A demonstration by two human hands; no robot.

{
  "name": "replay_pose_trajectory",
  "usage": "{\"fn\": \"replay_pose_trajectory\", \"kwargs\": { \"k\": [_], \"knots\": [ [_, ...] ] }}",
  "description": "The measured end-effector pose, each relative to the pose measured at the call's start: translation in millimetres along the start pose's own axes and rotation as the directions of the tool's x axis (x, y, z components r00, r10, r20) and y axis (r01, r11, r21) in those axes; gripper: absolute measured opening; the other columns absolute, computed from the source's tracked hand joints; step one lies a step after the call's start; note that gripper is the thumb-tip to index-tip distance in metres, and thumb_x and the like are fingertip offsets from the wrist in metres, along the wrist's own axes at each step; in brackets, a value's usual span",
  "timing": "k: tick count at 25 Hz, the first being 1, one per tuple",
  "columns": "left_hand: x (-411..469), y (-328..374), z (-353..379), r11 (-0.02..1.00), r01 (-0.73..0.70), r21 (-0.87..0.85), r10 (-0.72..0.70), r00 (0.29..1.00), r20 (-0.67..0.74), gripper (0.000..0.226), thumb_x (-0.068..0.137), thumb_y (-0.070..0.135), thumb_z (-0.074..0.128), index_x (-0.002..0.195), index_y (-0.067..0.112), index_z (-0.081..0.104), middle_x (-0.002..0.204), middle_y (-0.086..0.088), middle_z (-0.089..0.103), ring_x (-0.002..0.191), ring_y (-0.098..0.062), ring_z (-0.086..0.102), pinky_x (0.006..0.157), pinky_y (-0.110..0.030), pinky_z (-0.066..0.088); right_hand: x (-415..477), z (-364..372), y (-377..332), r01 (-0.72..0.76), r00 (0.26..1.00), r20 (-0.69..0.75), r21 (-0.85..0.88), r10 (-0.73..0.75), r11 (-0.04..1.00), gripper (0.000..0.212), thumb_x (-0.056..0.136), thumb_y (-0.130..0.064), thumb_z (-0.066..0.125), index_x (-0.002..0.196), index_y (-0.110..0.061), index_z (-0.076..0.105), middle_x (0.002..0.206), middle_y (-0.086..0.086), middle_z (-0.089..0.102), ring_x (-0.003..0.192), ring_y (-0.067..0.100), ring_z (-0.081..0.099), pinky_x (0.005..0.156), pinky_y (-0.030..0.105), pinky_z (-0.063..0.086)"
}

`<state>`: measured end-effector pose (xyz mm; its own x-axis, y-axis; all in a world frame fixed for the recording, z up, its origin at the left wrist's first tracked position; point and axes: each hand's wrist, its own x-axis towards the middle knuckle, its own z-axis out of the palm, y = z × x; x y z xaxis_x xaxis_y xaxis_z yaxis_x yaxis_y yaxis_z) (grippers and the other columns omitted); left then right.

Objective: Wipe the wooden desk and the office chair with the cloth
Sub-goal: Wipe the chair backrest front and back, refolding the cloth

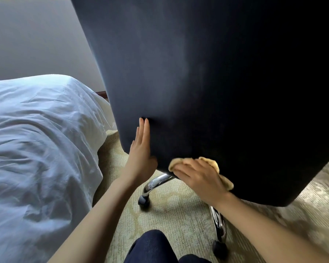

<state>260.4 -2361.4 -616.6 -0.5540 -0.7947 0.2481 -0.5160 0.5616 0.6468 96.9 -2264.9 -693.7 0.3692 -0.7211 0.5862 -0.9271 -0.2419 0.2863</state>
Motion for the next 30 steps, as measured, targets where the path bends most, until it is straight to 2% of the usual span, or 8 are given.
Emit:
{"fn": "replay_pose_trajectory", "kwargs": {
  "k": [3, 7, 12, 17, 22, 24, 27, 30],
  "knots": [
    [-5.7, 11.0, 11.5, 0.999, -0.036, -0.037, 0.036, 0.999, -0.017, 0.106, 0.068, -0.018, 0.043, 0.147, 0.026, -0.013, 0.148, 0.015, -0.024, 0.146, -0.018, -0.011, 0.117, -0.044, 0.017, -40.9, -8.1, 12.2, 0.099, 0.994, 0.058, -0.023, -0.097, 0.995, 0.023, 0.086, -0.005, 0.060, 0.101, -0.018, 0.071, 0.108, -0.007, 0.067, 0.098, 0.013, 0.063, 0.083, 0.027, 0.049],
    [-4.3, 23.3, 24.4, 0.994, -0.060, -0.086, 0.055, 0.997, -0.057, 0.101, 0.071, -0.019, 0.042, 0.148, 0.017, -0.013, 0.153, 0.003, -0.025, 0.144, -0.021, -0.018, 0.119, -0.039, 0.008, -77.6, -48.0, 53.1, 0.237, 0.969, 0.107, -0.135, -0.224, 0.962, 0.039, 0.097, -0.001, 0.037, 0.106, -0.017, 0.072, 0.112, -0.005, 0.067, 0.102, 0.013, 0.063, 0.083, 0.027, 0.052],
    [-3.5, 30.6, 36.1, 0.994, -0.072, -0.078, 0.067, 0.995, -0.069, 0.099, 0.072, -0.019, 0.041, 0.148, 0.011, -0.014, 0.155, -0.009, -0.024, 0.143, -0.027, -0.019, 0.119, -0.043, 0.008, -42.2, -108.3, 96.3, 0.296, 0.953, 0.032, -0.319, -0.302, 0.901, 0.032, 0.094, 0.000, 0.050, 0.114, -0.015, 0.069, 0.117, -0.002, 0.067, 0.100, 0.017, 0.065, 0.079, 0.030, 0.045],
    [-3.9, 31.5, 32.5, 0.995, -0.076, -0.071, 0.072, 0.995, -0.066, 0.098, 0.071, -0.019, 0.040, 0.149, 0.010, -0.010, 0.156, -0.009, -0.021, 0.144, -0.027, -0.017, 0.117, -0.047, 0.014, 41.5, -142.4, 102.2, 0.106, 0.917, -0.302, -0.446, -0.261, 0.889, 0.028, 0.093, -0.005, 0.058, 0.112, -0.020, 0.071, 0.112, -0.005, 0.069, 0.100, 0.020, 0.053, 0.075, 0.033, 0.047],
    [-5.3, 27.8, 26.7, 0.996, -0.072, -0.055, 0.070, 0.997, -0.033, 0.100, 0.069, -0.020, 0.038, 0.149, 0.014, -0.012, 0.156, -0.006, -0.022, 0.144, -0.024, -0.016, 0.116, -0.048, 0.017, 104.3, -122.3, 77.4, -0.249, 0.767, -0.636, -0.178, 0.082, 0.952, 0.025, 0.096, -0.008, 0.055, 0.110, -0.021, 0.071, 0.109, -0.006, 0.069, 0.096, 0.018, 0.047, 0.077, 0.038, 0.049],
    [-5.4, 27.0, 26.2, 0.997, -0.065, -0.052, 0.063, 0.997, -0.032, 0.101, 0.068, -0.020, 0.037, 0.149, 0.015, -0.011, 0.156, -0.005, -0.023, 0.145, -0.023, -0.016, 0.117, -0.046, 0.015, 94.0, -97.7, 60.0, -0.250, 0.791, -0.598, -0.125, 0.128, 0.960, 0.028, 0.098, -0.010, 0.049, 0.112, -0.020, 0.071, 0.110, -0.006, 0.069, 0.090, 0.018, 0.044, 0.077, 0.036, 0.046],
    [-5.9, 26.6, 25.8, 0.997, -0.058, -0.046, 0.057, 0.998, -0.021, 0.101, 0.068, -0.020, 0.038, 0.149, 0.015, -0.011, 0.156, -0.006, -0.023, 0.144, -0.023, -0.016, 0.118, -0.043, 0.013, 47.4, -60.0, 38.5, -0.135, 0.909, -0.412, -0.152, 0.061, 0.979, 0.032, 0.100, -0.012, 0.042, 0.111, -0.020, 0.071, 0.109, -0.008, 0.069, 0.082, 0.015, 0.042, 0.073, 0.030, 0.037],
    [-5.7, 25.8, 23.1, 0.998, -0.063, -0.030, 0.063, 0.998, 0.002, 0.100, 0.072, -0.018, 0.041, 0.149, 0.016, -0.013, 0.156, -0.007, -0.023, 0.145, -0.025, -0.015, 0.116, -0.047, 0.016, -9.3, -30.6, 29.0, -0.022, 0.977, -0.215, -0.113, -0.003, 0.993, 0.030, 0.096, -0.009, 0.047, 0.109, -0.018, 0.072, 0.111, -0.008, 0.069, 0.091, 0.012, 0.049, 0.076, 0.027, 0.039]
  ]
}}
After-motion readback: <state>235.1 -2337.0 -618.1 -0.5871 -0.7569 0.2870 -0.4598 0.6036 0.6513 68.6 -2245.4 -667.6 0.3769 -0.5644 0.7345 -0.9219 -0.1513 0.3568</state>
